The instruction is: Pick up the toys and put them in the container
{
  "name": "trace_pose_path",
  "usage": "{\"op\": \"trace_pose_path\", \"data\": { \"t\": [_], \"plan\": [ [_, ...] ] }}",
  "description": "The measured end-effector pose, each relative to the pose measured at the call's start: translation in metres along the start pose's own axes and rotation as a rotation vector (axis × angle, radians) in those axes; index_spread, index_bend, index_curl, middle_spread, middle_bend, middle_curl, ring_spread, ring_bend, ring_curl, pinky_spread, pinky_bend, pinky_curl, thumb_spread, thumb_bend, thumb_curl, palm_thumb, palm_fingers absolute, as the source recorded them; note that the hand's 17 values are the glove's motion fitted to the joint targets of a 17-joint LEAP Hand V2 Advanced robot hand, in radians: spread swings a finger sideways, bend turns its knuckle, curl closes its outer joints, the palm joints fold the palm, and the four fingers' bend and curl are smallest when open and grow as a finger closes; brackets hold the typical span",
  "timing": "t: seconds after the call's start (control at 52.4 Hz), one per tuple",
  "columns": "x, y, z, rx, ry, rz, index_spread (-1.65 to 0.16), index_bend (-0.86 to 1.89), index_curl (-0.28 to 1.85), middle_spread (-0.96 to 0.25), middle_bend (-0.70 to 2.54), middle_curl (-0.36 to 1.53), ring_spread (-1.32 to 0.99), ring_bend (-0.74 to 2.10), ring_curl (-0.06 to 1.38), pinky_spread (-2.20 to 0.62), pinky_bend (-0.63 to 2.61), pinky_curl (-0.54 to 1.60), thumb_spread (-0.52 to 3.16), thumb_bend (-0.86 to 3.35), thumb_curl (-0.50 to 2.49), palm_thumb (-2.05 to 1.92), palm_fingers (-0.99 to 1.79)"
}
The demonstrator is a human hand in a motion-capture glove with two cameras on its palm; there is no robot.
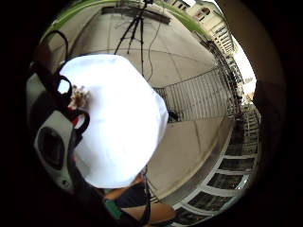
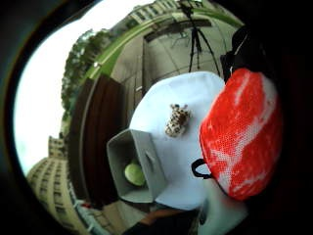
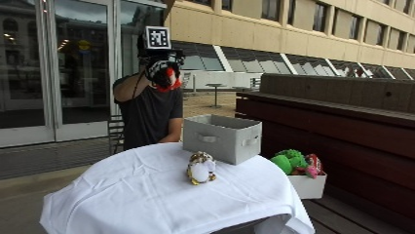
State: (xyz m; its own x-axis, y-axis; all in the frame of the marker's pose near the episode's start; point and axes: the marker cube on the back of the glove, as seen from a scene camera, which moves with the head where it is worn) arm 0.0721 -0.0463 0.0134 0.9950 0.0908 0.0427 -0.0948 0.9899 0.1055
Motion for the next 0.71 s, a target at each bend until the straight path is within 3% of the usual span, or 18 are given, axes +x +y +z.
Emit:
{"op": "trace_pose_path", "data": {
  "t": [0.325,0.707],
  "plan": [
    [-0.112,0.053,-0.082,0.062,-0.074,-0.151,-0.4,0.14,0.81,-0.46,0.55,0.57,-0.45,1.03,0.49,-0.47,1.0,0.43,0.48,0.12,0.88,0.72,1.02],
    [-0.247,0.12,-0.071,0.039,-0.087,-0.355,-0.43,0.13,0.91,-0.48,0.51,0.62,-0.45,1.04,0.49,-0.47,1.01,0.44,0.5,0.07,0.95,0.73,0.99]
  ]
}}
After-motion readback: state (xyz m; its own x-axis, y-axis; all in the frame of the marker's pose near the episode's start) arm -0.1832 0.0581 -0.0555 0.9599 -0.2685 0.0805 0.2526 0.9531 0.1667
